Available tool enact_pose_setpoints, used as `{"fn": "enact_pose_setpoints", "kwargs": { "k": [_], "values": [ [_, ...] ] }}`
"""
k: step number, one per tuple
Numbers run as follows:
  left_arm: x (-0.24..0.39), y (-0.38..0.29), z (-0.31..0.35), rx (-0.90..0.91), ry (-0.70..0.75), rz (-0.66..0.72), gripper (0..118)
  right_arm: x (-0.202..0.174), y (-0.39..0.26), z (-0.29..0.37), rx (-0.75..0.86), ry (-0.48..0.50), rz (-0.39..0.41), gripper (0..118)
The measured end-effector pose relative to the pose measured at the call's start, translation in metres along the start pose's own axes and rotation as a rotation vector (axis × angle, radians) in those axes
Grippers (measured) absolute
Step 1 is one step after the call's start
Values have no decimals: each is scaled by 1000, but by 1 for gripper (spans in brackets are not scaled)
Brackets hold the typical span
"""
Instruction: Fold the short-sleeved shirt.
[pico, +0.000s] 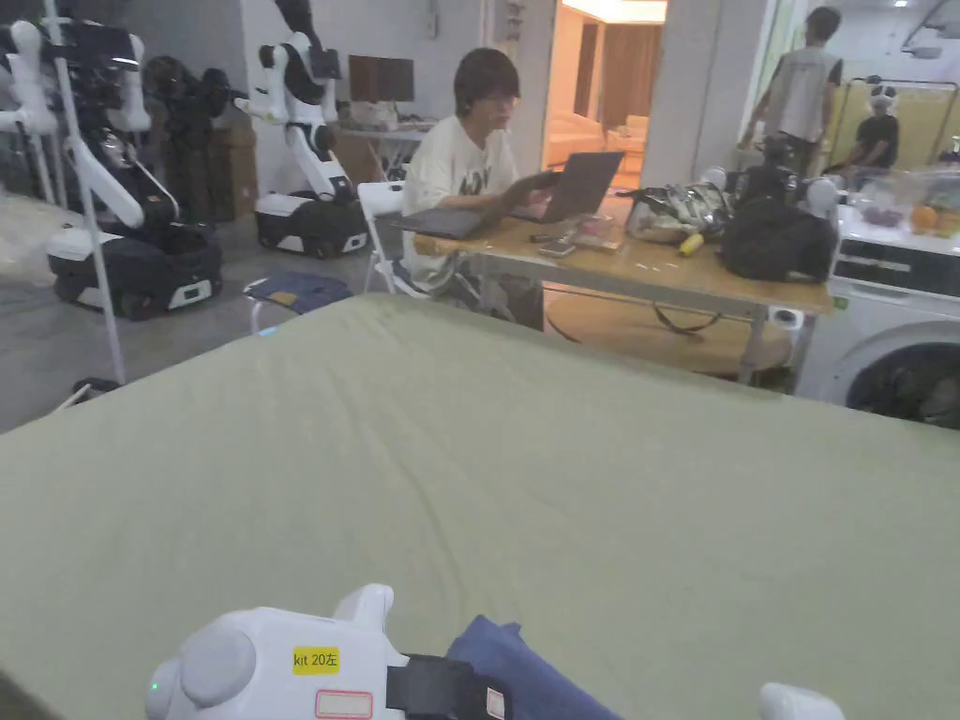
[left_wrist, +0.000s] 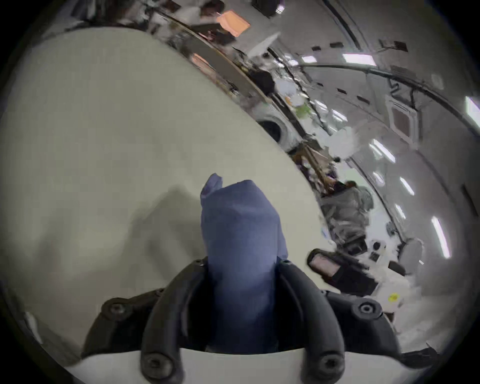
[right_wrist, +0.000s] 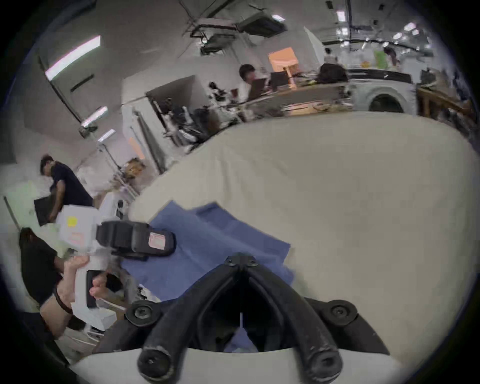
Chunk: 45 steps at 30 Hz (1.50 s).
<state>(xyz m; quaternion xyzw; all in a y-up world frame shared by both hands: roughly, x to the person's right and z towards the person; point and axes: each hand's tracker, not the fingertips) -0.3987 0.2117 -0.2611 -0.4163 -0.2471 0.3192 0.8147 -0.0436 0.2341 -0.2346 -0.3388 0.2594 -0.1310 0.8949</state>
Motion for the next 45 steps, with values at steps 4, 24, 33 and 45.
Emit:
{"fn": "enact_pose_setpoints", "kwargs": {
  "k": [4, 24, 33, 45],
  "values": [
    [-59, 52, 63, 112, 156, 60, 29, -32, 24, -75, 12, 117, -57, 0],
    [94, 53, 98, 654, 464, -646, 80, 29, 56, 42, 242, -210, 172, 0],
    [242, -9, -10, 643, 149, -768, 0, 74, 33, 174, 434, -497, 210, 0],
    [287, -34, -57, 557, 195, -828, 0, 92, 28, 212, 460, -644, 146, 0]
  ]
}}
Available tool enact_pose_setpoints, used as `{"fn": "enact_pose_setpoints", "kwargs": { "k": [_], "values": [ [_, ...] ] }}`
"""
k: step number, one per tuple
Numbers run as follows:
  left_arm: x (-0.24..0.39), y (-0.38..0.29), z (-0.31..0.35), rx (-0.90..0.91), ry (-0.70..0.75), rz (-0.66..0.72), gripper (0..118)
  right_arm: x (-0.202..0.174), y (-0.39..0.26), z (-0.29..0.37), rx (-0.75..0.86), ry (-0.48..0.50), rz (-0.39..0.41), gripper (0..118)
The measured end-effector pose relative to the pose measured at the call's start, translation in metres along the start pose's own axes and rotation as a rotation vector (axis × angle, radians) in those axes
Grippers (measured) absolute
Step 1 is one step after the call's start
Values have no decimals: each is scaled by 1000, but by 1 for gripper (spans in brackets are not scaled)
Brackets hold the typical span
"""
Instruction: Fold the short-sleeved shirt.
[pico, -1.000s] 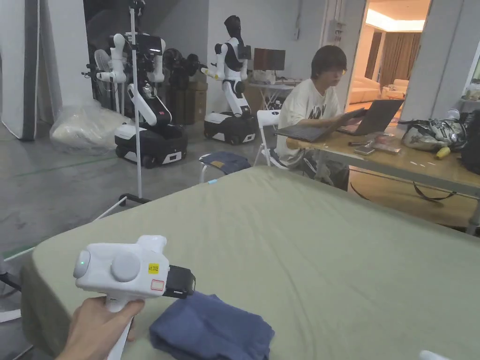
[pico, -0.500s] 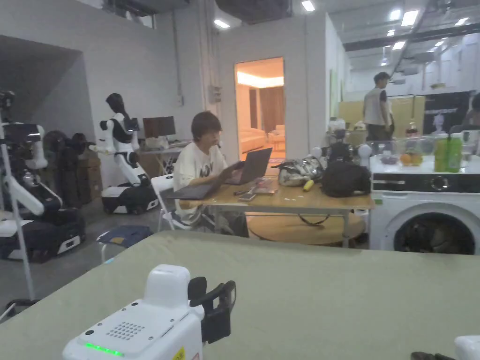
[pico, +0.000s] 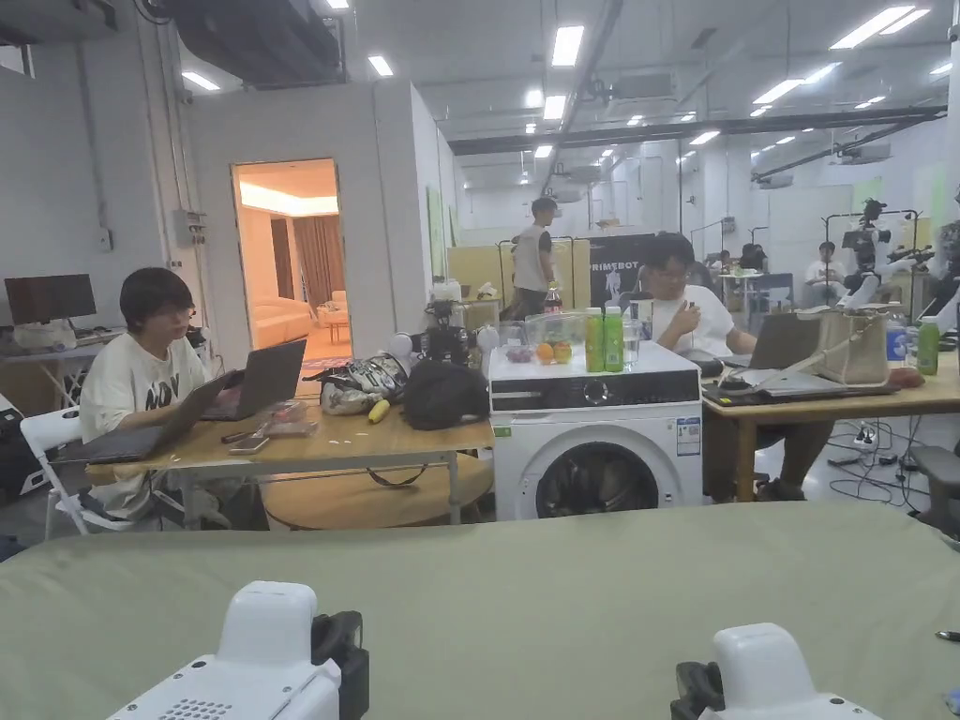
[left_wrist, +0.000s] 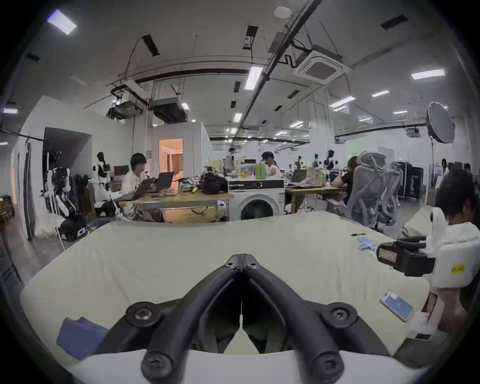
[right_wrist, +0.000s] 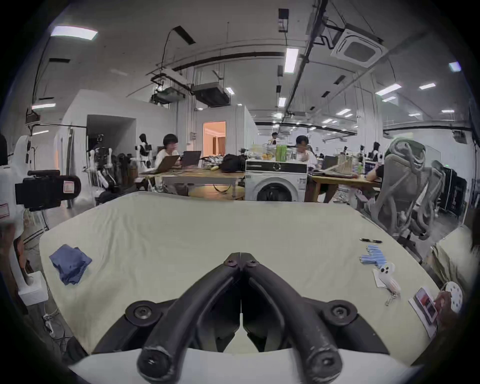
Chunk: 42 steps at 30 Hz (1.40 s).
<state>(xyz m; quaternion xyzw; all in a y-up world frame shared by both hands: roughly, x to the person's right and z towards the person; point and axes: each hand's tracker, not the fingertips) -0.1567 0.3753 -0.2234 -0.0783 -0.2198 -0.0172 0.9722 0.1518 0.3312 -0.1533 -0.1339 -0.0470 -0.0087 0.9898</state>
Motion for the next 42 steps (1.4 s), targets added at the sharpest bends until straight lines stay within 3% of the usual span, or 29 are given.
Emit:
{"fn": "enact_pose_setpoints", "kwargs": {
  "k": [10, 11, 13, 14, 15, 16, 23, 27, 31, 37, 39, 42],
  "values": [
    [-16, -2, 7, -21, 55, 4, 0, -16, 10, -3, 28, 15, 8, 0],
    [-16, -1, 7, -23, 56, 0, 0, -16, 11, -3, 28, 12, 9, 6],
    [-16, -1, 8, -20, 68, -12, 32, -16, 11, -4, 28, 12, 6, 62],
    [-16, 1, 7, -23, 63, -16, 62, -15, 11, -4, 31, 11, 3, 89],
    [-15, 2, 7, -25, 62, -19, 99, -16, 10, -4, 35, 7, -4, 113],
    [-14, 3, 7, -28, 63, -21, 108, -16, 10, -4, 35, 6, -9, 118],
    [-15, 5, 7, 5, 54, 10, 108, -29, 14, 4, 94, 43, 39, 118],
    [-19, 1, 10, 26, 59, 23, 108, -31, 16, 11, 157, 56, 12, 118],
    [-20, 2, 15, 42, 68, 12, 108, -33, 24, 8, 122, 48, -11, 118],
    [-19, 5, 19, 56, 76, -4, 108, -40, 21, 6, 110, 46, 23, 118],
    [-17, 5, 20, 61, 78, 7, 108, -42, 21, 6, 103, 51, 5, 118],
    [-16, 6, 21, 54, 47, 33, 108, -44, 24, 3, 47, 119, -109, 118]
  ]
}}
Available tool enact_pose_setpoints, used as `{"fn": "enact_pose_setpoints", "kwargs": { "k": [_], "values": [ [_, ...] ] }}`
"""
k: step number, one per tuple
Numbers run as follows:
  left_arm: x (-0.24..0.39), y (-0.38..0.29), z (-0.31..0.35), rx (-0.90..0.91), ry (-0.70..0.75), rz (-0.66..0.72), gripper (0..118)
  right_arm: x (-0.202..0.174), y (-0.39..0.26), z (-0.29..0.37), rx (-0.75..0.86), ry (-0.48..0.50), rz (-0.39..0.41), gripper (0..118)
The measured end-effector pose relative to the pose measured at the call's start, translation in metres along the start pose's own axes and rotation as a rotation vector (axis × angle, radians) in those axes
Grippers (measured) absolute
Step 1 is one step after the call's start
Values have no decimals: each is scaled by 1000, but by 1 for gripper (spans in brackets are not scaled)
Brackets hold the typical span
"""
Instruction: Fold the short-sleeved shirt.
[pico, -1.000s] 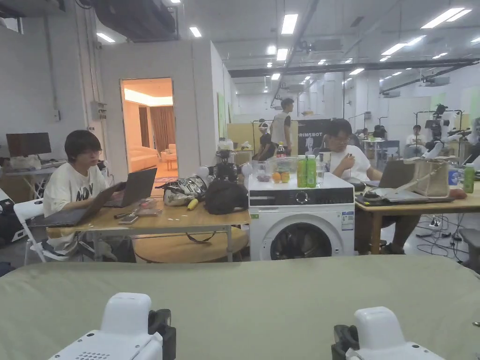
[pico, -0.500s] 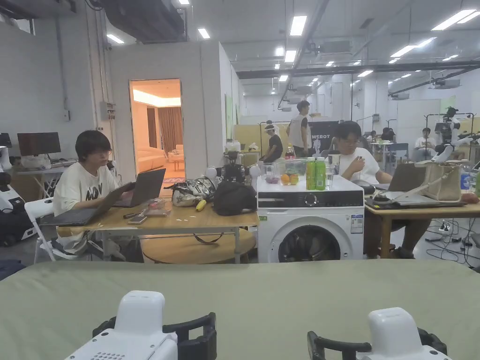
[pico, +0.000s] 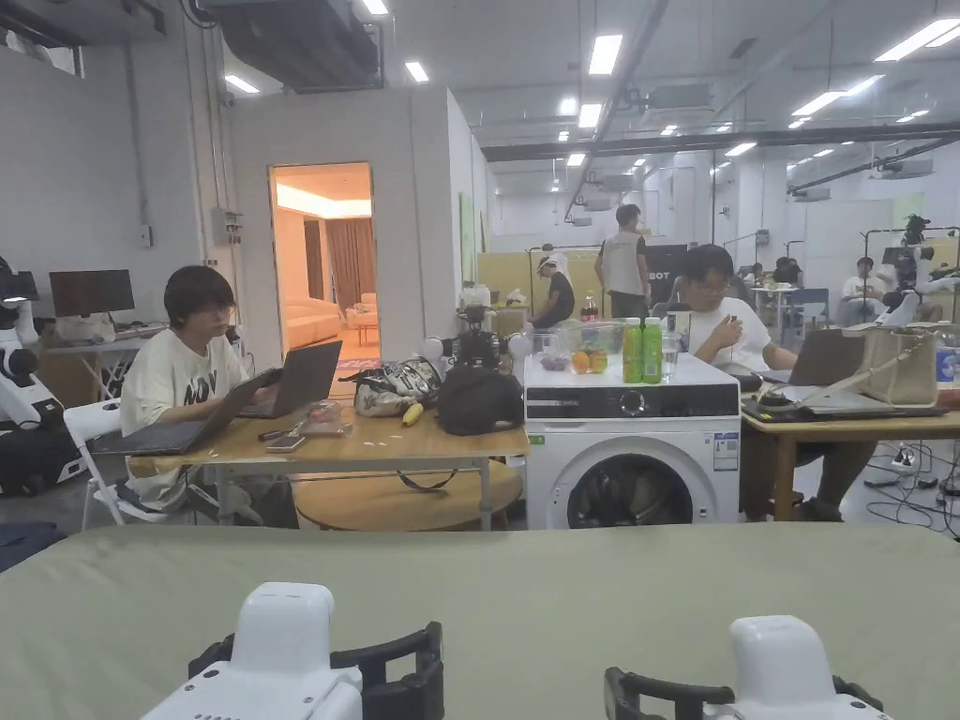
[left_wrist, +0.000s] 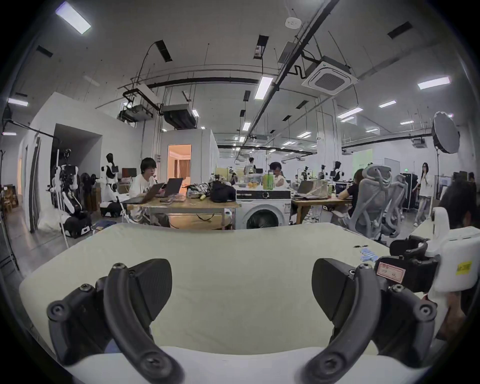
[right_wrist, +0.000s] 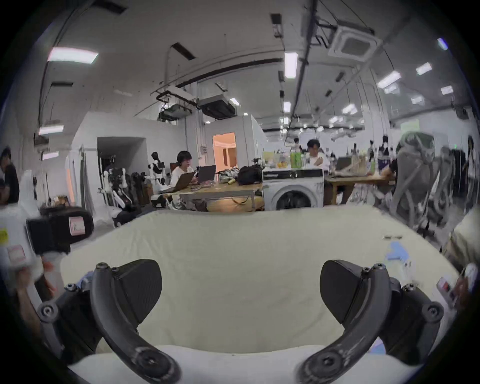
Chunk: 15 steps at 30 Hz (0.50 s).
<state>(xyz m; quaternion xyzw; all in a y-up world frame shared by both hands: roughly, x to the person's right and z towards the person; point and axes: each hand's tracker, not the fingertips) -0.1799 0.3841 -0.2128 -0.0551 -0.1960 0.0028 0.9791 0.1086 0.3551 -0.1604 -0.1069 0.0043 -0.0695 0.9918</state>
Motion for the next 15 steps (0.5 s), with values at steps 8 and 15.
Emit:
{"fn": "enact_pose_setpoints", "kwargs": {
  "k": [8, 15],
  "values": [
    [-2, -1, -1, -37, -35, 56, 108, 1, 9, -3, -91, -65, -140, 118],
    [-4, -3, -9, -61, -39, 73, 108, -8, 14, -4, -183, -121, -121, 118]
  ]
}}
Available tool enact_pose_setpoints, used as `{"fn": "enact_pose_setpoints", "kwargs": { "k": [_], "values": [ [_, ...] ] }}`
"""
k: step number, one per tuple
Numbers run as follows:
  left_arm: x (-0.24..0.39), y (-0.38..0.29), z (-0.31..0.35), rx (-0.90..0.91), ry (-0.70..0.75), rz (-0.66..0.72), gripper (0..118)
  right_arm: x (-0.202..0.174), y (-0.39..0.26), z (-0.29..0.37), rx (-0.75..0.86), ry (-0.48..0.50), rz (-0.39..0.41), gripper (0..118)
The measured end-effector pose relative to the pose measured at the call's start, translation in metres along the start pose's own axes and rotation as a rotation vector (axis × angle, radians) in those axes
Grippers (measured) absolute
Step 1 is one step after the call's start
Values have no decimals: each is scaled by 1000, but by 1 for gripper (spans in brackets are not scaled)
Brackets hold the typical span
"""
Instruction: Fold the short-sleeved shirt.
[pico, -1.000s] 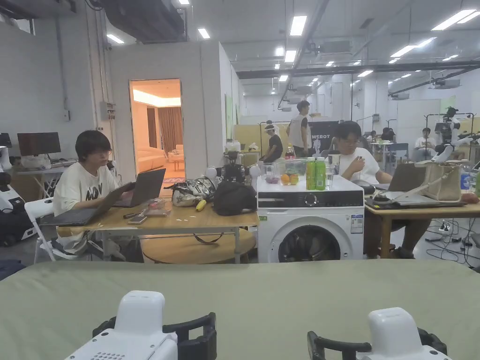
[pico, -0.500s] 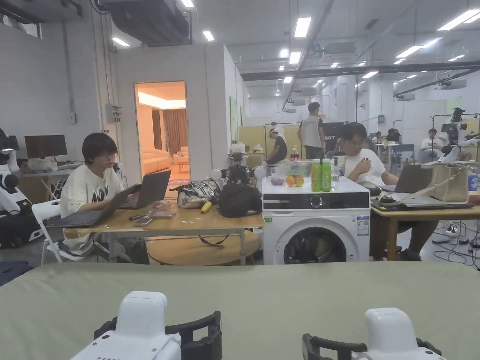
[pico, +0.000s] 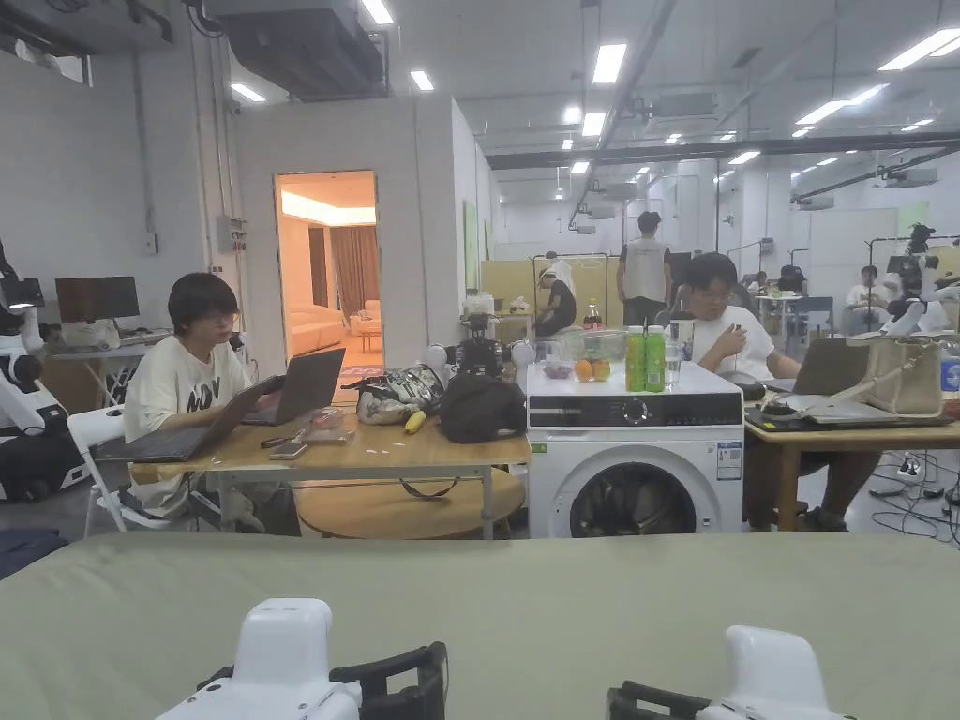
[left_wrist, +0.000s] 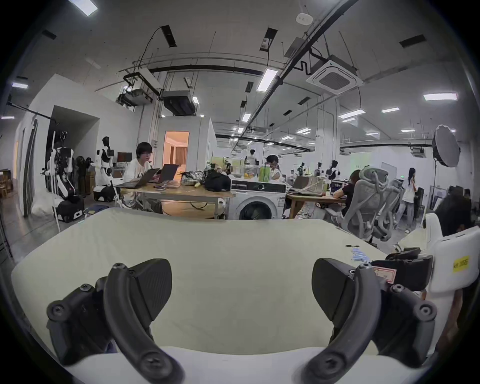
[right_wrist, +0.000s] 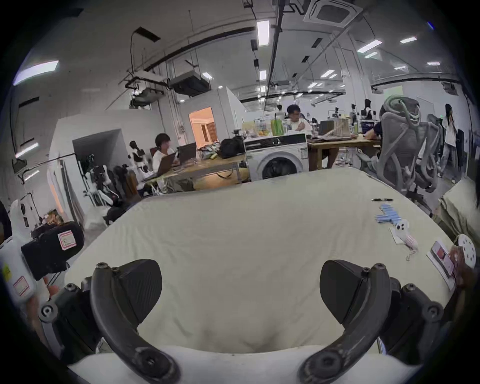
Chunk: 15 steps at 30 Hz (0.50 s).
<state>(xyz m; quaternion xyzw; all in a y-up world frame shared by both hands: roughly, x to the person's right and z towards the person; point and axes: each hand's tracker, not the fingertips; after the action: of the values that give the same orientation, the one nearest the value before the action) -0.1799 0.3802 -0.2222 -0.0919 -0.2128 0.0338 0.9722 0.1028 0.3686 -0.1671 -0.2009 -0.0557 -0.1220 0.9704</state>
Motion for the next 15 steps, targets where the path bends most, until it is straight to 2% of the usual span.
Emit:
{"fn": "enact_pose_setpoints", "kwargs": {
  "k": [15],
  "values": [
    [3, -3, 4, -7, -4, -12, 108, 7, -4, 6, 41, 84, -28, 118]
  ]
}}
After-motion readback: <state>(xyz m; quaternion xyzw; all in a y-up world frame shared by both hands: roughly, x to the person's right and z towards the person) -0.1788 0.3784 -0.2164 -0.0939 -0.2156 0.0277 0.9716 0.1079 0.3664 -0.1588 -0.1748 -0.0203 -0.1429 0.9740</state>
